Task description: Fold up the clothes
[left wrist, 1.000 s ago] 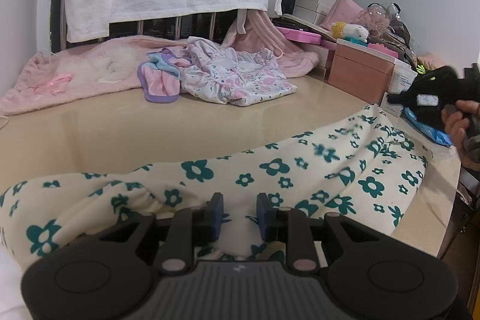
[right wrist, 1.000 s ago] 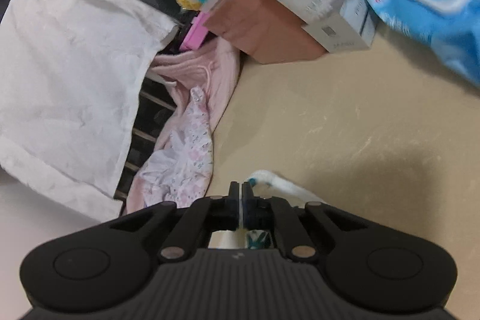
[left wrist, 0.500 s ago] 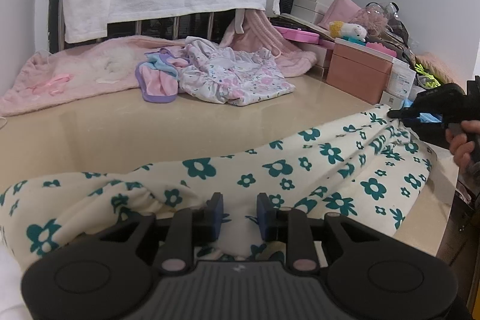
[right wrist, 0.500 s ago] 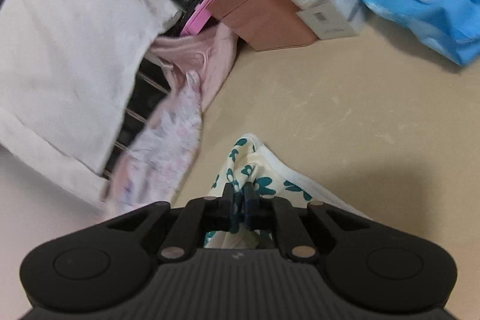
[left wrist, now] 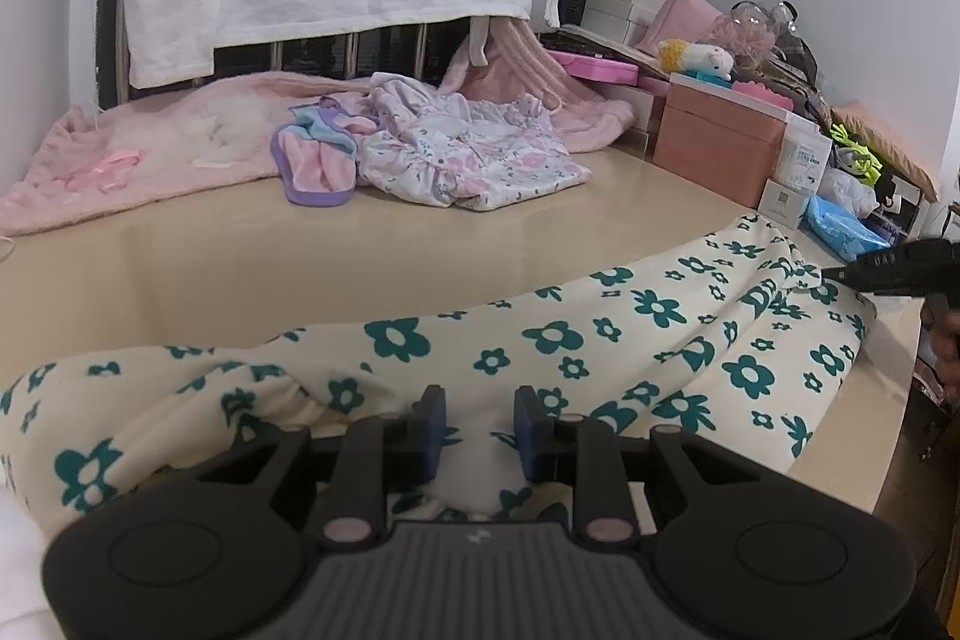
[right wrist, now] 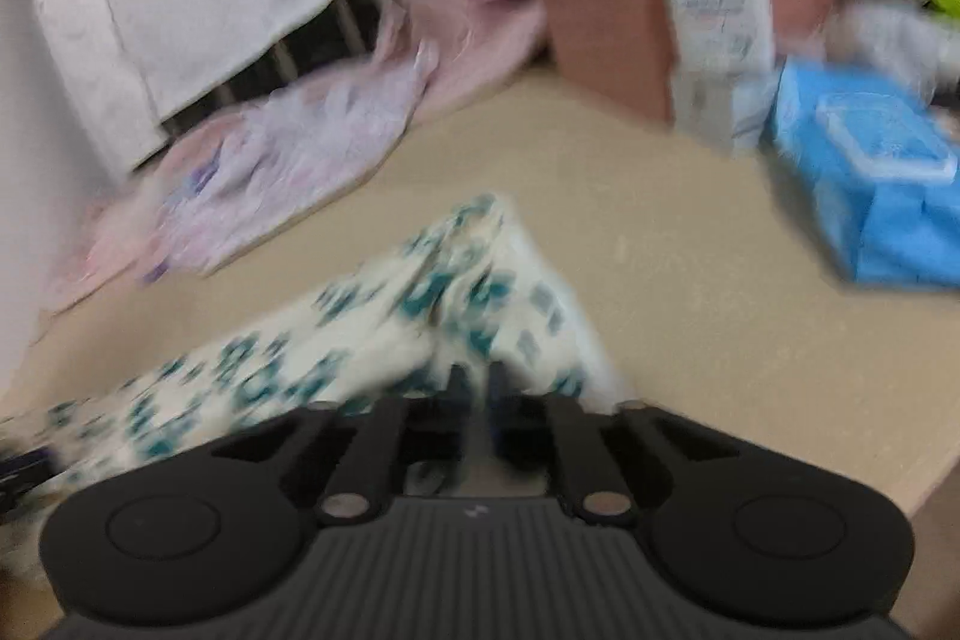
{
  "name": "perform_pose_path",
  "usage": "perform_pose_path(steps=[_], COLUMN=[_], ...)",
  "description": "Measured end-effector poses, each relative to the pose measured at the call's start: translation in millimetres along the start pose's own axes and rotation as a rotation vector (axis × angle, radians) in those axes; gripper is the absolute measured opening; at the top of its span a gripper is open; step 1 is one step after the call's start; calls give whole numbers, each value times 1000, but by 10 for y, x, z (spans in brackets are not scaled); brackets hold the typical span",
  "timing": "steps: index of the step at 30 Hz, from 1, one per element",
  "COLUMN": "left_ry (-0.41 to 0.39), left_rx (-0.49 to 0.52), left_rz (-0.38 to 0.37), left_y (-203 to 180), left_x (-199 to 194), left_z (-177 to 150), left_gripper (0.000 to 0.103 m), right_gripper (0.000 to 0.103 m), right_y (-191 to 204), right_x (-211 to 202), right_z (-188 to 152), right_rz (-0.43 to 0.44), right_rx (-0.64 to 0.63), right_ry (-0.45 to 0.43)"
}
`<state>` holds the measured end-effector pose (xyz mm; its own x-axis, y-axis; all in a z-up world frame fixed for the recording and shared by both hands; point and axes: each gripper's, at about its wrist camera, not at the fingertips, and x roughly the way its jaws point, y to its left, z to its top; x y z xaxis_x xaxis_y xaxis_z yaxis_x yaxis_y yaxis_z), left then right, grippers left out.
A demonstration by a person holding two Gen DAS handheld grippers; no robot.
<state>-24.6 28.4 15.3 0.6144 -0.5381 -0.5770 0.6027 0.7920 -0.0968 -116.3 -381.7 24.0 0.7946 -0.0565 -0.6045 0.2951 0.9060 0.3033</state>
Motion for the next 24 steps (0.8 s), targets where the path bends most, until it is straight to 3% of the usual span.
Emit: perform_pose_path(steps=[3,4,5,7,9,12,14,15,17,21,24], left_ry=[57,24,-6,-34,-2,194,273,293,306,320,316], left_rx=[-36,-9,31,127,232,258,301,321,321,291,248], left_rz=[-63,-84,-92,-112,-186,-371,-322,-279,-229,-167,-21], left_y=[20,-14,-73,-276,-562,-915,-1113,-1189,-1206,-1097,-923], left_x=[-247,-349,-418,-399,-126,566,996,1174,1368,1510,1565], left_z=[315,464,623,925,1158,1283,1277,1269,1260,1281,1353], left_gripper=[23,26,39,61,64,61,44,41,38,31,27], right_gripper=[8,21,48,67,66,66,64,61,45,35,27], right_y=[35,47,59,82,92,63,51,30,1,92,211], right_x=[-249,-331,-414,-541,-559,-656,-599,-533,-355,60,594], right_z=[1,1,2,-14,-82,-168,-206,-227,-229,-32,362], right_rz=[15,20,25,34,38,47,43,45,45,59,113], right_rx=[3,4,5,4,8,40,51,63,86,-12,-74], right_ry=[-36,-47,-59,-58,11,37,47,49,55,71,126])
